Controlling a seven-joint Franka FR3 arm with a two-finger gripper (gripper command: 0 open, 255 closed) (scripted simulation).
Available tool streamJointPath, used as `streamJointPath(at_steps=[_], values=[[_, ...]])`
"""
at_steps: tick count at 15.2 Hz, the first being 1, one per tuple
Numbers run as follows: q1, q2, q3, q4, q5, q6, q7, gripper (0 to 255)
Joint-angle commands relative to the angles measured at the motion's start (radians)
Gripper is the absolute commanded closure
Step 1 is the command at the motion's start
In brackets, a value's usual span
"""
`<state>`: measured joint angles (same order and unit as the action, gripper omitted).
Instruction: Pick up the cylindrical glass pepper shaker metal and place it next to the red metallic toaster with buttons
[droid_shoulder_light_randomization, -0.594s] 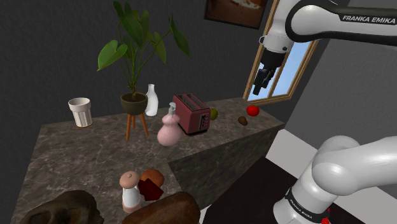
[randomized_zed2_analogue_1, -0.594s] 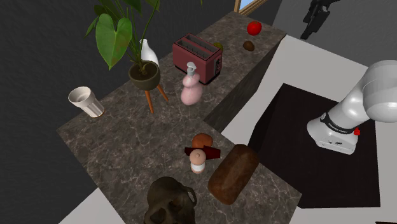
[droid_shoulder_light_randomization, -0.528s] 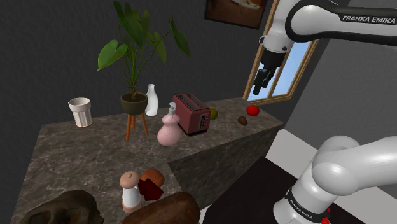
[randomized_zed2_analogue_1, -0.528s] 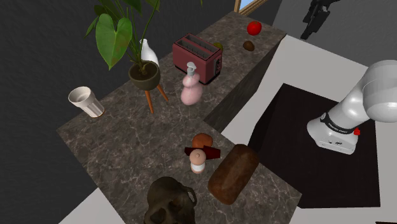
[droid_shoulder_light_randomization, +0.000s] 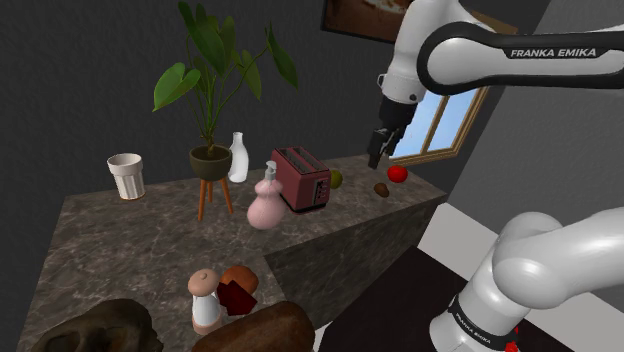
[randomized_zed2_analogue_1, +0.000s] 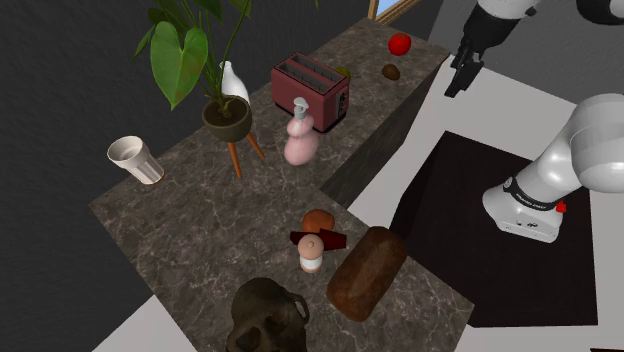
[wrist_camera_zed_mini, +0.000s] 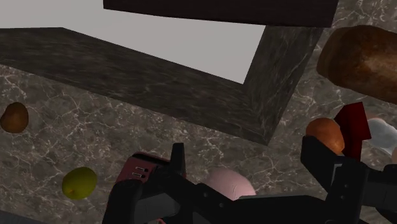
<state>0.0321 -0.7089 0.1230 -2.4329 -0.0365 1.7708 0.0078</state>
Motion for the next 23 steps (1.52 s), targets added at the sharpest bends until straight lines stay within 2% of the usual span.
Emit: streamJointPath(at_steps=[1, 8, 13, 18, 23], values=[[0.012, 0.032, 0.038, -0.009, 0.016, 0.038, 0.045, 0], [0.046, 0.186, 0.181, 0.003, 0.052, 0.169, 0.209, 0], [0.054, 0.332, 0.283, 0.051, 0.04, 0.255, 0.337, 0], [0.054, 0.507, 0.38, 0.131, -0.022, 0.324, 0.484, 0], [0.07, 0.709, 0.451, 0.244, -0.142, 0.363, 0.652, 0]])
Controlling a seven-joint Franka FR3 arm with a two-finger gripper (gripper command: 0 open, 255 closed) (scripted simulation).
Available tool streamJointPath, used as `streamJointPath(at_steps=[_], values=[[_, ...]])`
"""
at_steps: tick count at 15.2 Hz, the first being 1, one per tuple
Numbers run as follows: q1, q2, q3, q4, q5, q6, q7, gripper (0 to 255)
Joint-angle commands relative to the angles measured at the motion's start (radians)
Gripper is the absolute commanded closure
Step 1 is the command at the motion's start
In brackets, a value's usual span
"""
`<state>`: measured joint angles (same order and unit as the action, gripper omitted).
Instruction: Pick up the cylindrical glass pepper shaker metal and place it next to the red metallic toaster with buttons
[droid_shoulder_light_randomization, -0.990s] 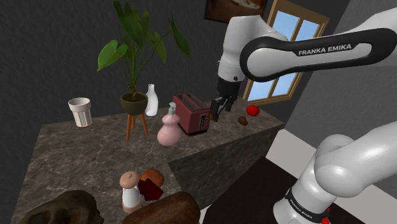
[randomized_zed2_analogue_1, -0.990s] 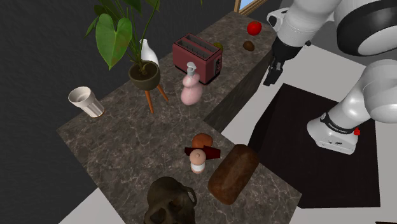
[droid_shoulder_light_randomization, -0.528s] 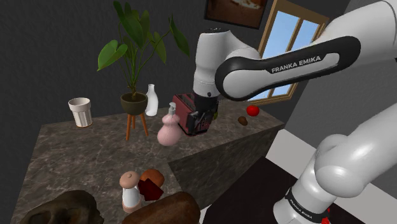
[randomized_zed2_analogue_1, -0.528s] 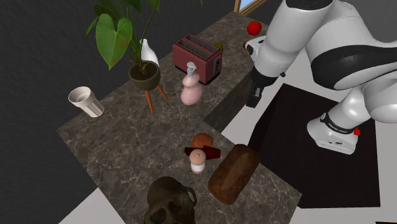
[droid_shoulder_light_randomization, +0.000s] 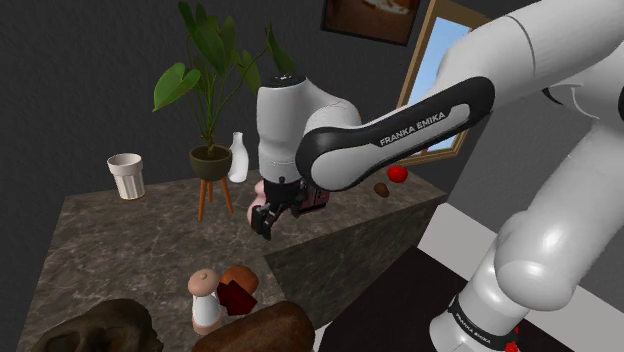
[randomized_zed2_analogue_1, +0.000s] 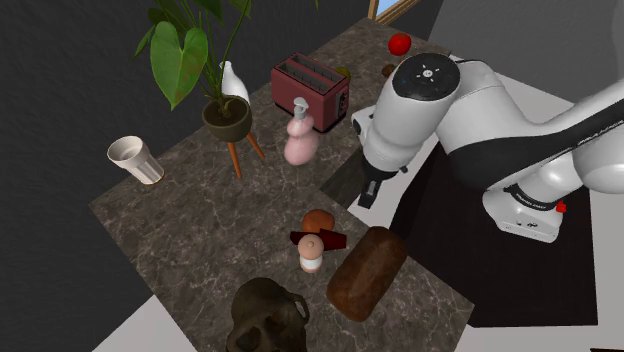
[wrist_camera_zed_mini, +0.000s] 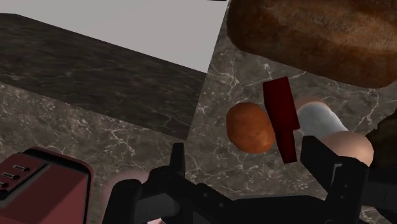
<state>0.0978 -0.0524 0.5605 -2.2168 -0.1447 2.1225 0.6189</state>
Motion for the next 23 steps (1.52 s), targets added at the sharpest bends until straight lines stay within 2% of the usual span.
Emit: streamJointPath(at_steps=[1, 6, 14, 15, 23], values=[[0.012, 0.095, 0.023, 0.055, -0.062, 0.014, 0.076, 0], [0.086, 0.313, 0.03, 0.21, -0.206, 0.004, 0.232, 0], [0.269, 0.644, -0.03, 0.532, -0.36, -0.065, 0.378, 0], [0.281, 0.664, -0.035, 0.555, -0.366, -0.07, 0.383, 0], [0.284, 0.712, -0.06, 0.528, -0.4, 0.001, 0.403, 0]])
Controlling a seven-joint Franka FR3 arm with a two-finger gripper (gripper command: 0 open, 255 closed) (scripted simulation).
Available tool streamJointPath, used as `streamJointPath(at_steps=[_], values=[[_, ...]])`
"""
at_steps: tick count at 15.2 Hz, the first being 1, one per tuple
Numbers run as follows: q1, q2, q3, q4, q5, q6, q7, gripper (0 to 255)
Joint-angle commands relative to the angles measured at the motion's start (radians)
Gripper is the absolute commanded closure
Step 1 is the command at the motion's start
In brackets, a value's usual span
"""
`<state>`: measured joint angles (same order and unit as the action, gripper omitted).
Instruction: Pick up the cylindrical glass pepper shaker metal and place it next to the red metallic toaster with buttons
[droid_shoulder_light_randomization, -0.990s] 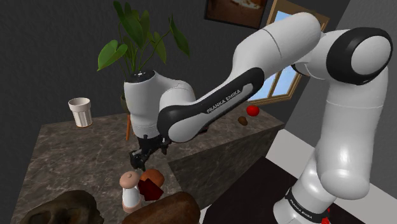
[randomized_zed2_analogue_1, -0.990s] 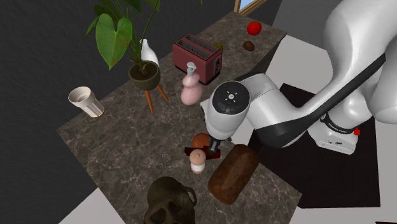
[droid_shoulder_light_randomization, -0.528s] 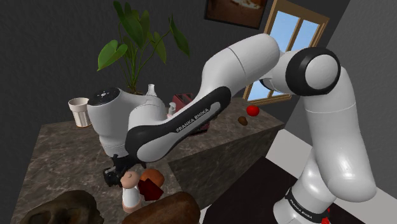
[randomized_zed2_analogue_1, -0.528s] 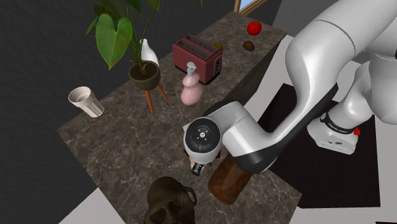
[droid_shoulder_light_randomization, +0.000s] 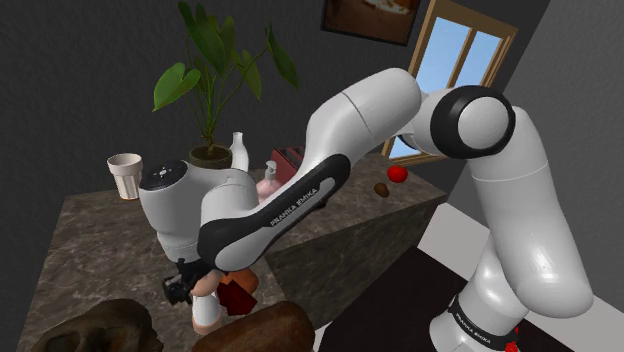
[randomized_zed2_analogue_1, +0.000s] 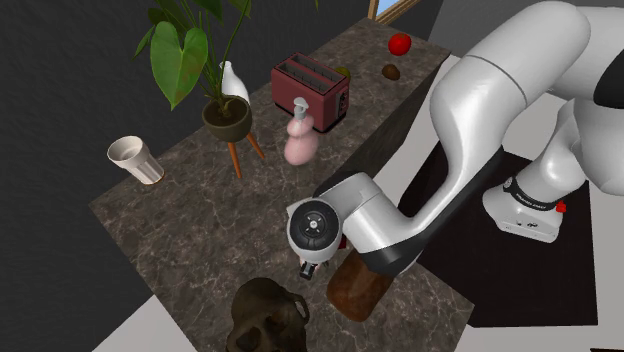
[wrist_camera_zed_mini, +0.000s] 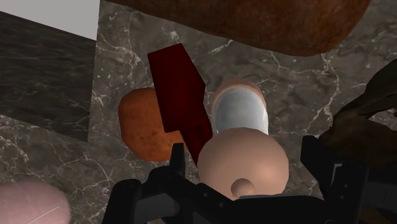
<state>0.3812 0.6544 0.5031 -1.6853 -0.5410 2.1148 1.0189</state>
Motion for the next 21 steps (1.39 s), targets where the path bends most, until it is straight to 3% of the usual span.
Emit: streamJointPath(at_steps=[1, 7, 8, 21], values=[[0.001, 0.005, -0.003, -0.003, -0.004, 0.009, 0.003, 0], [0.001, 0.005, -0.003, -0.003, -0.004, 0.008, 0.003, 0], [0.001, 0.005, -0.003, -0.003, -0.004, 0.008, 0.003, 255], [-0.008, -0.027, 0.011, 0.001, 0.016, -0.024, -0.012, 255]])
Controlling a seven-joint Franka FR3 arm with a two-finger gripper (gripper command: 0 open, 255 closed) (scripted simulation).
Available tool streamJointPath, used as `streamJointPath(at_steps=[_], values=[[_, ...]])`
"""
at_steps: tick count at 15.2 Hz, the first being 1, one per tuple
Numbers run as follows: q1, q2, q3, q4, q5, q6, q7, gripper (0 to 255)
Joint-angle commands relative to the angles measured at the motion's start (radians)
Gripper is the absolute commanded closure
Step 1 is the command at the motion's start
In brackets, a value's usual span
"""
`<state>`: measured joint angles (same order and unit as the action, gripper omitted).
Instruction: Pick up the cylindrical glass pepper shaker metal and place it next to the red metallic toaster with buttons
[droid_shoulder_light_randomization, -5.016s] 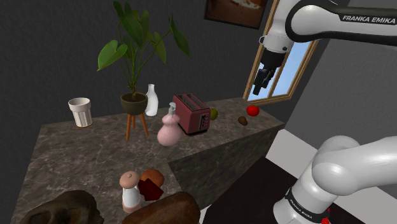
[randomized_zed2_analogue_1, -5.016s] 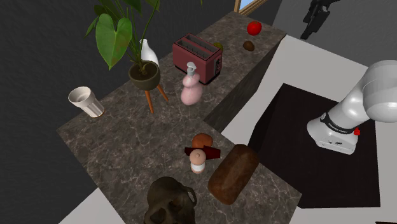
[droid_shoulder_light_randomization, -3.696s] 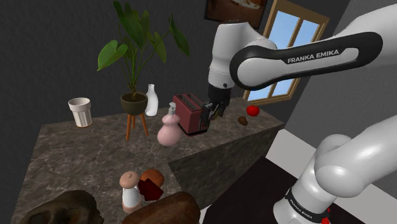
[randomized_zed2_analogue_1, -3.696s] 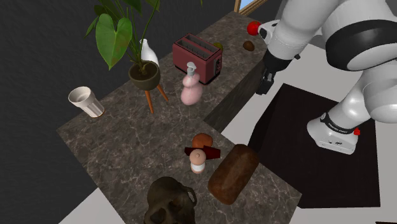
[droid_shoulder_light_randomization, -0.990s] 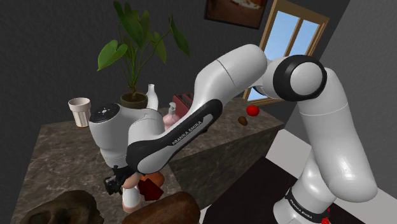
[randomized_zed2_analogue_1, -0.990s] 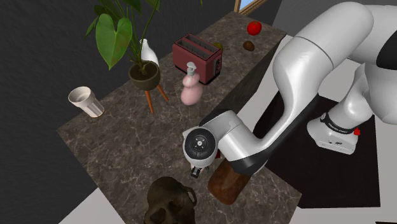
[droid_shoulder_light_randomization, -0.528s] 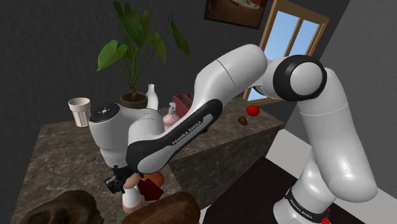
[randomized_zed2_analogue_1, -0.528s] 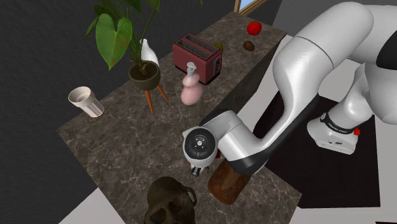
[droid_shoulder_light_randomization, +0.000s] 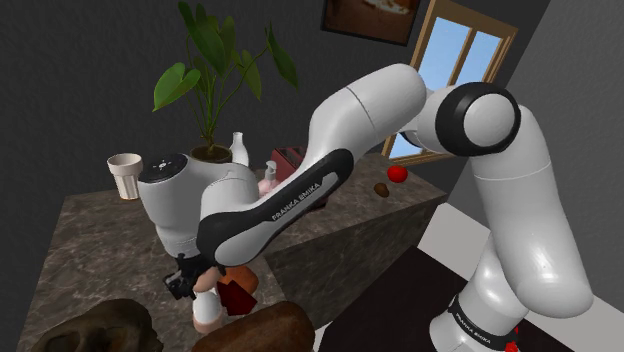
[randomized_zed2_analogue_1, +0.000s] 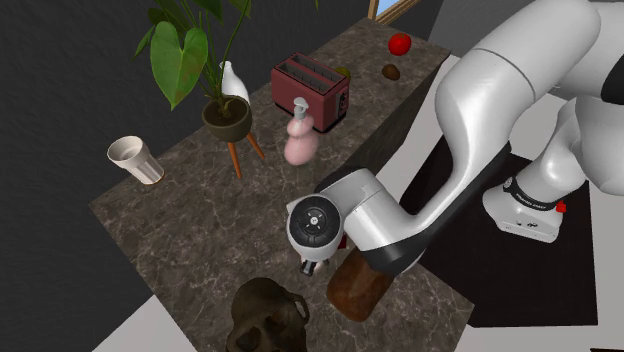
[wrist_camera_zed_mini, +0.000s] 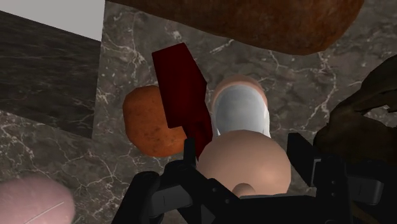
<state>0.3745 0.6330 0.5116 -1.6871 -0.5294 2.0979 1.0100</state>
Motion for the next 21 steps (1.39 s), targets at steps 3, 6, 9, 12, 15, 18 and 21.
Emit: streamJointPath(at_steps=[3, 6, 9, 12, 15, 18, 21], values=[[-0.007, -0.029, 0.012, 0.008, 0.019, -0.033, -0.015, 255], [-0.012, -0.051, 0.022, 0.015, 0.033, -0.059, -0.026, 255], [-0.017, -0.072, 0.03, 0.025, 0.047, -0.087, -0.038, 255], [-0.021, -0.092, 0.038, 0.036, 0.061, -0.115, -0.049, 255], [-0.024, -0.11, 0.045, 0.05, 0.073, -0.144, -0.06, 255], [-0.027, -0.127, 0.051, 0.067, 0.086, -0.174, -0.071, 255], [-0.029, -0.143, 0.057, 0.085, 0.097, -0.204, -0.082, 255]])
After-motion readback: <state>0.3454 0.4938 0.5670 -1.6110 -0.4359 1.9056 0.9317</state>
